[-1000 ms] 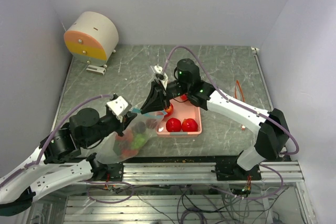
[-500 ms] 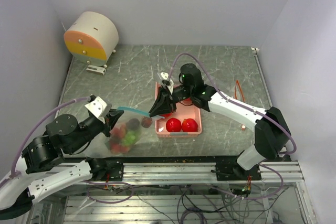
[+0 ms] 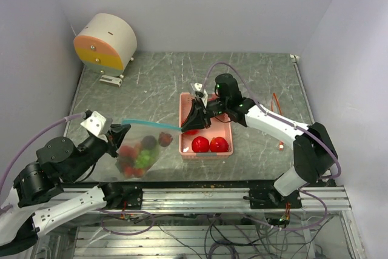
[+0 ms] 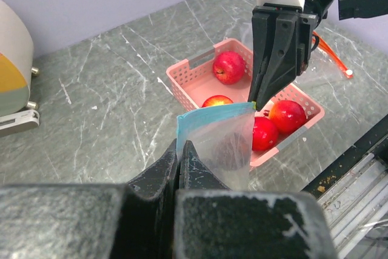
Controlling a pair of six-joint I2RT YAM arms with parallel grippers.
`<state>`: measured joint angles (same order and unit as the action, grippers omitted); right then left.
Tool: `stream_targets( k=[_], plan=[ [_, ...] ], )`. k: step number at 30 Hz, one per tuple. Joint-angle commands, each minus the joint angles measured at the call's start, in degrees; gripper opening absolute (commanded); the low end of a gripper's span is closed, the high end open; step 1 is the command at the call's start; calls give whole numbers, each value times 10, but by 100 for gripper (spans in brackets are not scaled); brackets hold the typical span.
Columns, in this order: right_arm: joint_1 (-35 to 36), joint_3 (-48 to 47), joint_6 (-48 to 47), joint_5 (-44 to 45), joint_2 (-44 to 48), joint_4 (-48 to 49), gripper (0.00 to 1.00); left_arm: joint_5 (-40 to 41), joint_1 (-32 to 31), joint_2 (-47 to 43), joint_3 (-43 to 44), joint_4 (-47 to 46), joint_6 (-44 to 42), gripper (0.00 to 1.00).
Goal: Place the food in the zip-top bag and seal the zipper
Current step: Zip the zipper food storage bag at the center of the board.
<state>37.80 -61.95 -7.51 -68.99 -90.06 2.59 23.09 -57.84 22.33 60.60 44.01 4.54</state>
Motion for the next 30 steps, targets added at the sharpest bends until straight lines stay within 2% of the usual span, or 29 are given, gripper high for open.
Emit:
stream_targets(
  k=[1,4,5,7,9,11,14,20,26,28,30],
  plan=[
    [-20,13,-16,16,-14,-34,0,49,1,-16,30,-33,-3,7],
    [-24,5,-5,31,-24,-39,0,55,1,-18,25,-37,0,7],
    [-24,0,9,43,-28,-38,6,57,1,-17,22,-40,3,7],
    [-26,-6,55,73,-27,-15,28,64,1,-11,8,-54,13,7],
    [-29,-9,134,125,-17,29,57,90,1,5,-6,-74,36,7],
    [-40,-23,198,172,-11,36,77,128,1,30,-16,-98,63,7],
    [-75,-33,295,227,7,35,99,202,1,70,-29,-142,83,7],
    [-130,-49,332,479,42,-90,100,323,1,118,-80,-303,46,7],
    [-183,-36,381,670,55,-173,100,462,4,159,-139,-496,-86,7],
    [-187,-37,390,744,53,-203,100,501,12,176,-148,-525,-105,7],
    [-188,-41,399,817,45,-235,100,519,27,187,-157,-516,-84,7]
  ],
)
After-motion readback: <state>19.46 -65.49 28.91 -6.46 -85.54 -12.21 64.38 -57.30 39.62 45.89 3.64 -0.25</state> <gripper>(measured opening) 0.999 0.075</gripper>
